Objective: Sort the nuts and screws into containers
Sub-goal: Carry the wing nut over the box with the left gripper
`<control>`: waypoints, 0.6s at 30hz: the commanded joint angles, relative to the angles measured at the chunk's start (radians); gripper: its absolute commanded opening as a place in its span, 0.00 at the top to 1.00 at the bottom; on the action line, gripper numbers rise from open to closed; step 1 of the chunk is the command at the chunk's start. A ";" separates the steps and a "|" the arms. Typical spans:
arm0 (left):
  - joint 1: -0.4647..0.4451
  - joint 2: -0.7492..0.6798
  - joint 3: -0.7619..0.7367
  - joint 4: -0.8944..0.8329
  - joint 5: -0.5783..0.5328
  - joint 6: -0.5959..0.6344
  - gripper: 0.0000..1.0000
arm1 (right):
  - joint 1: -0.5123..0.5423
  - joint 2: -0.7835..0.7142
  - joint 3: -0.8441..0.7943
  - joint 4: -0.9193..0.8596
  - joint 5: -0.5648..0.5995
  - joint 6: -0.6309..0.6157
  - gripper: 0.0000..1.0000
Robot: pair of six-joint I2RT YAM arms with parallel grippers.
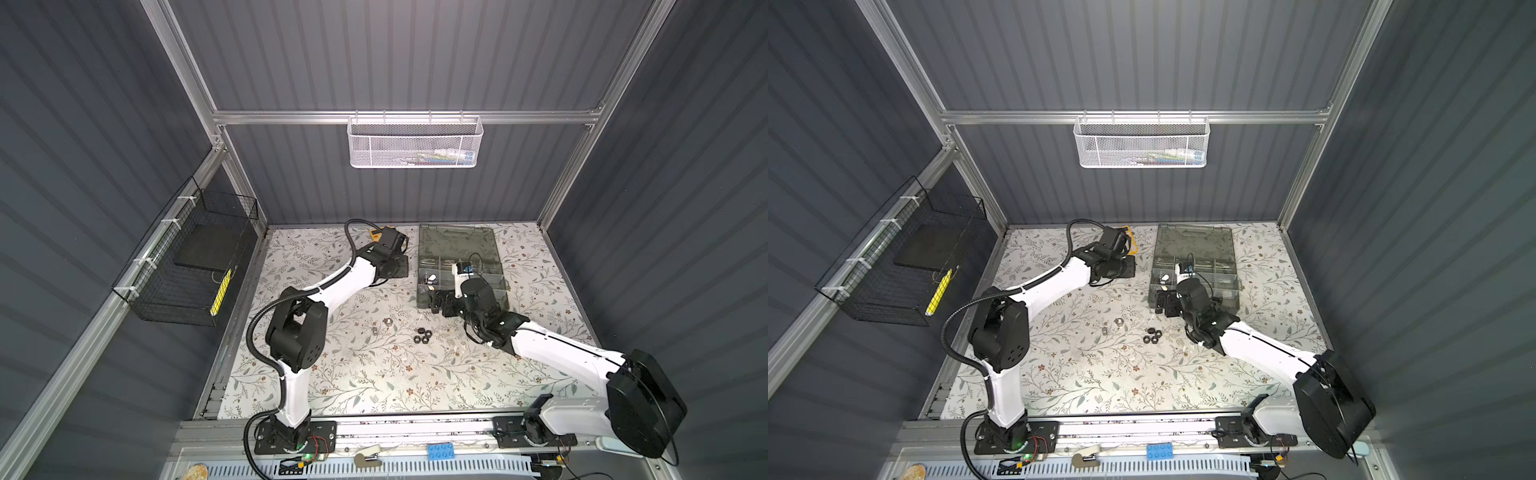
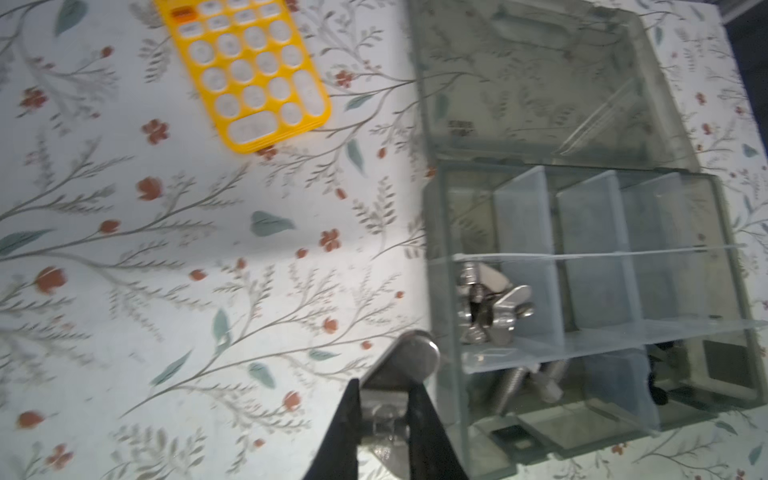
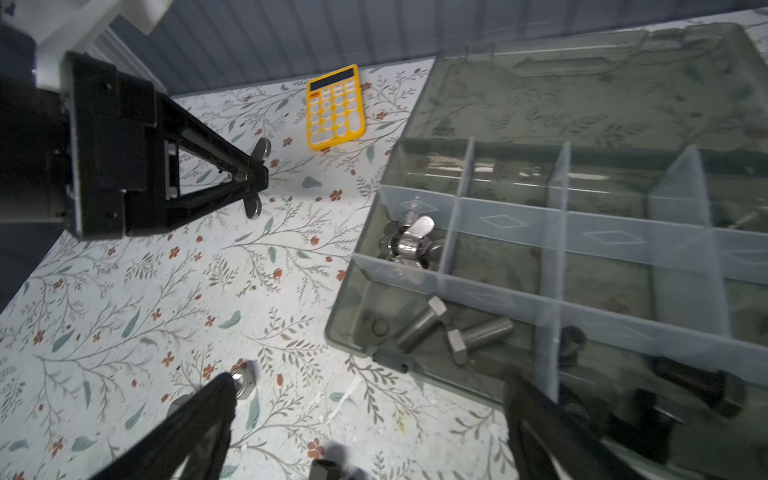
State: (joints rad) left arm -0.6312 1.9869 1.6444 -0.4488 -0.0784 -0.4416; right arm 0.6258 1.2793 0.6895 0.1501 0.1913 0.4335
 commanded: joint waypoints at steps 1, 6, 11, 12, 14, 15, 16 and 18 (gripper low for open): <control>-0.048 0.081 0.093 -0.026 -0.011 -0.017 0.79 | -0.033 -0.042 -0.032 0.026 0.009 0.051 0.01; -0.086 0.186 0.218 -0.039 0.005 -0.026 0.79 | -0.064 -0.069 -0.052 0.029 0.010 0.068 0.01; -0.094 0.249 0.267 -0.038 0.012 -0.028 0.79 | -0.095 -0.074 -0.060 0.033 -0.034 0.091 0.01; -0.094 0.254 0.269 -0.036 0.010 -0.029 0.79 | -0.100 -0.075 -0.062 0.032 -0.040 0.094 0.01; -0.094 0.270 0.275 -0.034 0.006 -0.028 0.79 | -0.105 -0.080 -0.064 0.033 -0.043 0.098 0.01; -0.094 0.278 0.278 -0.035 0.006 -0.027 0.79 | -0.107 -0.083 -0.065 0.032 -0.045 0.099 0.01; -0.094 0.286 0.281 -0.037 0.005 -0.027 0.78 | -0.111 -0.085 -0.067 0.032 -0.045 0.099 0.01; -0.094 0.298 0.282 -0.037 0.007 -0.028 0.77 | -0.115 -0.088 -0.068 0.032 -0.050 0.100 0.01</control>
State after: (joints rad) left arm -0.7277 2.2608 1.8900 -0.4717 -0.0746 -0.4564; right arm 0.5186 1.2079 0.6331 0.1715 0.1562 0.5201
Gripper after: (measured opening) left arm 0.223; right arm 0.993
